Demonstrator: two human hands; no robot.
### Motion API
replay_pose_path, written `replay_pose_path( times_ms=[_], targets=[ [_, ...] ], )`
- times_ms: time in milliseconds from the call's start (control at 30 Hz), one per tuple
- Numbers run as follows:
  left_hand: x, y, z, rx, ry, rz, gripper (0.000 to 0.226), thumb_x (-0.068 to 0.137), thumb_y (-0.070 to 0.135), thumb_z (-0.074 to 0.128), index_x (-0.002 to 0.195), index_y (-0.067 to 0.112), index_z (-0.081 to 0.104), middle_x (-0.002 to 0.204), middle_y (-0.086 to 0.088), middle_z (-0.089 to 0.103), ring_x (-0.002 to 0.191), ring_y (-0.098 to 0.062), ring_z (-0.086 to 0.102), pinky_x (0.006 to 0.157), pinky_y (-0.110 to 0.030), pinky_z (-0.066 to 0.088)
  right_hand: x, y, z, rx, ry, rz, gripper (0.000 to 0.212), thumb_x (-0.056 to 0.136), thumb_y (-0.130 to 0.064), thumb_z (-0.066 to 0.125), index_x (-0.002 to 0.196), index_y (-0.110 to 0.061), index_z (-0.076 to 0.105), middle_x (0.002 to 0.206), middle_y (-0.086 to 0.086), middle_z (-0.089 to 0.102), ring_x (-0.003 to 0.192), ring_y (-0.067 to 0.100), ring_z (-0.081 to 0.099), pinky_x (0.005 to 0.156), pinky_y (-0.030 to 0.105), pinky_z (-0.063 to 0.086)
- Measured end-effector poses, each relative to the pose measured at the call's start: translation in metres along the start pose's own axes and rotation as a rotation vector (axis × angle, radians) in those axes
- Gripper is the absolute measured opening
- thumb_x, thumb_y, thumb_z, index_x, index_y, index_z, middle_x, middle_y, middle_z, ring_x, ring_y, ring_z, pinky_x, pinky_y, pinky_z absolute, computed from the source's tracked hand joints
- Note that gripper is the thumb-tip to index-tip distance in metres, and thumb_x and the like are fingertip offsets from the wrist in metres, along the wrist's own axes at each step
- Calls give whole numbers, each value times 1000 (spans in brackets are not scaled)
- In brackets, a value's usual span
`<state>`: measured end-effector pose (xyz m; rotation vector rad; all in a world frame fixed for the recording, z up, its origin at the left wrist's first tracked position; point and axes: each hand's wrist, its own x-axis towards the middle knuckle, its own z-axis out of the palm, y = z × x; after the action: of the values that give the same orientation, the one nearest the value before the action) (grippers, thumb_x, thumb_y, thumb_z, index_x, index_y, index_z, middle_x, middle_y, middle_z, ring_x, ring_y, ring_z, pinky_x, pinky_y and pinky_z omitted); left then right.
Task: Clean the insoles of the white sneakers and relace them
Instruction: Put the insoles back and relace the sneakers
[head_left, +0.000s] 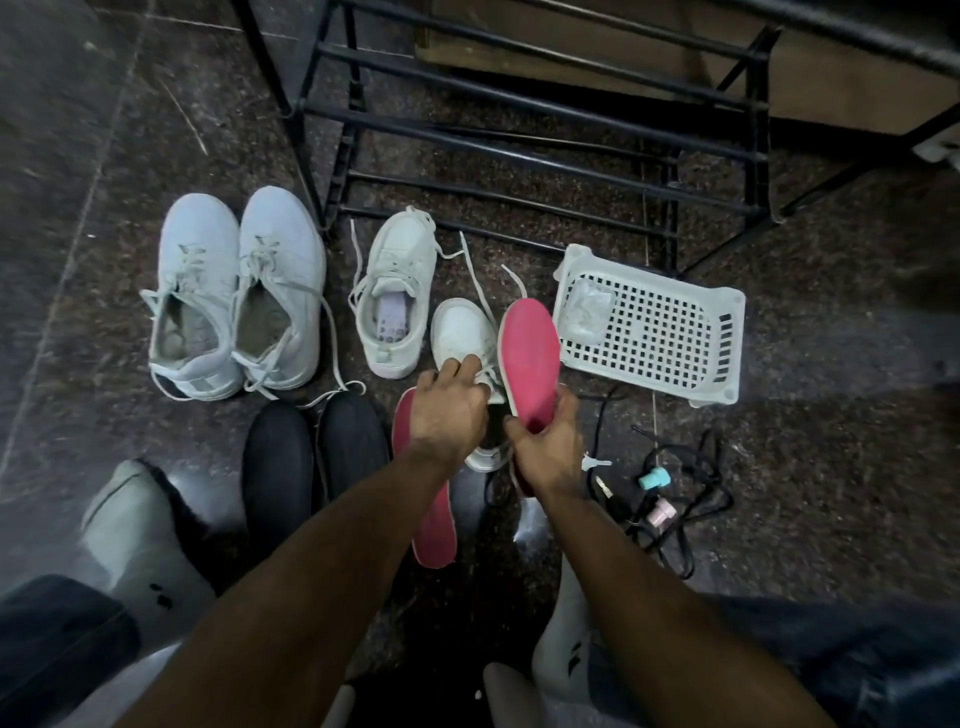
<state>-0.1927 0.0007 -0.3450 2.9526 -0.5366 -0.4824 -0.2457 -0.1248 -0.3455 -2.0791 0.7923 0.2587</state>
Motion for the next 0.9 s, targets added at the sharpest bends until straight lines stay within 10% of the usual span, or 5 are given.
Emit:
replay_pose_path(
  times_ms=[567,900],
  targets=[
    [29,-22,-11,-348,-131,24,13,86,25,62,86,20,75,96,-4,73,94,-31,65,68,-29,42,-53,-24,-64,-815,-164,-197,47,89,-43,49,129,-19,44,112,19,64,107,40,58,89,40,43],
    [25,-19,-11,-513,-165,-110,22,85,33,72,106,26,75,116,2,71,106,-23,65,84,-28,48,-87,-48,-77,-983,-325,-242,41,81,-41,55,113,-15,57,106,11,66,98,34,63,79,35,47]
  ],
)
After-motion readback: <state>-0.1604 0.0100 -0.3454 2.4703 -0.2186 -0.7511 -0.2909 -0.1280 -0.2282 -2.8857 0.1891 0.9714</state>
